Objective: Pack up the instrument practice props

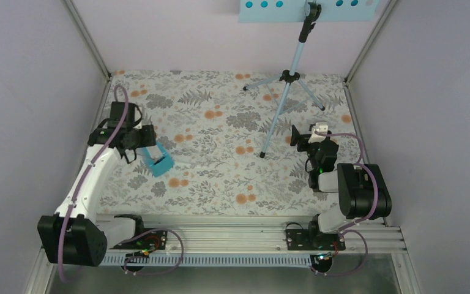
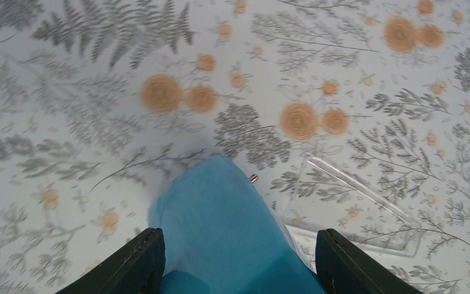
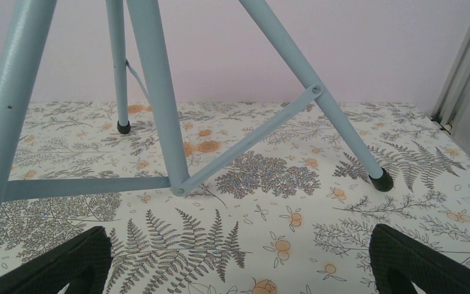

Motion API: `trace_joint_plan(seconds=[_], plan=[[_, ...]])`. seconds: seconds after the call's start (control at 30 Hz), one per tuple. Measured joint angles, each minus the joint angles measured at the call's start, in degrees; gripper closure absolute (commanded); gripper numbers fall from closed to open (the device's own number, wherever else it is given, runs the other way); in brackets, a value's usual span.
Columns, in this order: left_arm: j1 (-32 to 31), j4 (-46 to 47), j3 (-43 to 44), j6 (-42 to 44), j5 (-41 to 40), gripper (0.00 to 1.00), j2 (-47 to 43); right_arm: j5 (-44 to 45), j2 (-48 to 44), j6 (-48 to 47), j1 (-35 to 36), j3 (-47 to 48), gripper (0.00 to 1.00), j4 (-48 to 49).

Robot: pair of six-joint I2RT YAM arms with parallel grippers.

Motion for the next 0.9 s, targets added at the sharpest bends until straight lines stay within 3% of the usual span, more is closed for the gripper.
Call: trace_joint_plan(seconds=[0.57, 0.7, 0.83, 0.9], plan=[[-28.3, 13.0, 9.1, -5.9, -7.2, 0.42, 17.0, 0.0, 0.0, 0.0, 0.0, 0.0, 0.01, 0.1], [-30.2, 14.6, 10.8, -5.9, -7.1, 0.3, 19.4, 0.0, 0.0, 0.0, 0.0, 0.0, 0.01, 0.1], [-30.8, 14.5, 11.0, -6.0, -6.6, 0.01, 21.1, 0.0, 0.0, 0.0, 0.0, 0.0, 0.0, 0.2], [-31.1, 14.0, 10.9, -5.8, -7.1, 0.0, 21.0, 0.0, 0.0, 0.0, 0.0, 0.0, 0.01, 0.2]])
